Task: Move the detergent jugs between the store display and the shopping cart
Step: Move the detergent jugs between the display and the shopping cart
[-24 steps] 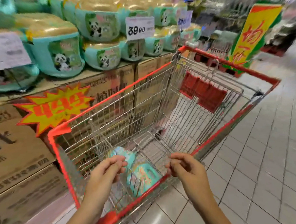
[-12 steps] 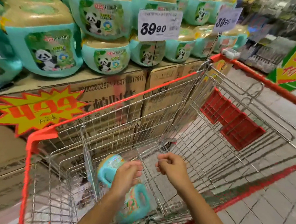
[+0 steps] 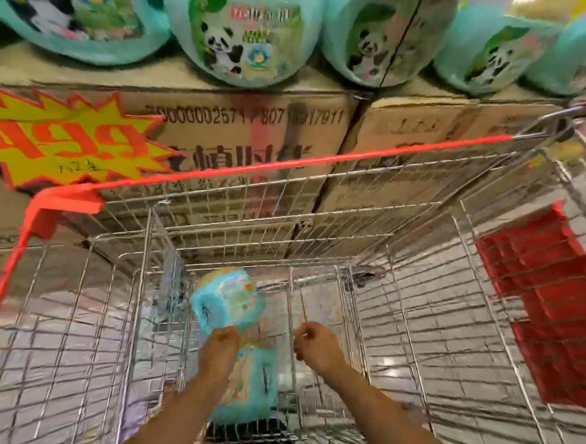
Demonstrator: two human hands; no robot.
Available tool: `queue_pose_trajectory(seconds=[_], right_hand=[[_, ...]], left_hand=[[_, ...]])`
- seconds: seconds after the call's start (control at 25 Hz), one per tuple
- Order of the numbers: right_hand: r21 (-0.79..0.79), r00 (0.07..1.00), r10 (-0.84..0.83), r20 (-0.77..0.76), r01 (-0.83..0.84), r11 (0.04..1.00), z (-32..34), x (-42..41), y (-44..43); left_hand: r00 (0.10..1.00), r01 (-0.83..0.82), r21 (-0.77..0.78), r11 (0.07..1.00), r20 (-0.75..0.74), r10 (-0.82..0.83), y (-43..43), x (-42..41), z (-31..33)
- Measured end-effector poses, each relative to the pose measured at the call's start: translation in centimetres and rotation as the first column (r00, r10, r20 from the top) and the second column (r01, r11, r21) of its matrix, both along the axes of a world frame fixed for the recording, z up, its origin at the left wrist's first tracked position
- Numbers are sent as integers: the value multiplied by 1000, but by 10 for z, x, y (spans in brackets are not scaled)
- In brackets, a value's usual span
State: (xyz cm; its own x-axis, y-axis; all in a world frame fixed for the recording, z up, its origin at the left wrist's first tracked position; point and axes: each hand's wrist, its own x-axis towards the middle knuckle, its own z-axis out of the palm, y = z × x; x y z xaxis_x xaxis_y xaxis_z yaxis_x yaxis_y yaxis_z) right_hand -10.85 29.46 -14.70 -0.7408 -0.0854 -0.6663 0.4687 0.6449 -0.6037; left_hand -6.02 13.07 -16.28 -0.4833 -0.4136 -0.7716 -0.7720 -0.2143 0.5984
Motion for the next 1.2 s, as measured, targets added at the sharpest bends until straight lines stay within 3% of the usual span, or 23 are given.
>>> queue_pose_trajectory(seconds=[0.16, 0.32, 0.52, 0.64, 0.8, 0.92, 1.0, 1.12, 1.2], right_hand=[[89, 995, 26, 96, -34, 995, -67, -1, -2], [117, 971, -66, 232, 39, 992, -139, 21, -5], [86, 933, -198, 301, 180, 980, -207, 58, -11], [68, 914, -238, 327, 229, 971, -231, 68, -16], [52, 933, -151, 327, 142, 989, -247, 79, -22], [103, 937, -137, 320, 109, 989, -251, 78, -21], [135, 919, -187, 348, 148, 980, -246, 76, -16], [165, 900, -194, 390, 139, 976, -226, 70, -4], [164, 906, -234, 351, 187, 969, -205, 62, 5]], left_hand=[[990, 49, -18, 999, 132, -47, -27, 17, -65], [962, -44, -80, 996, 265, 64, -24, 45, -121], [939, -191, -61, 980, 278, 201, -16, 72, -187], [879, -279, -105, 955, 372, 297, -19, 72, -227], [878, -396, 27, 918, 305, 370, -16, 73, -254], [859, -412, 23, 911, 343, 380, -16, 70, -250], [865, -378, 27, 926, 367, 342, -15, 61, -240], [911, -117, -98, 988, 386, 146, -8, 48, -217], [929, -65, -59, 996, 361, 82, -1, 41, -197]])
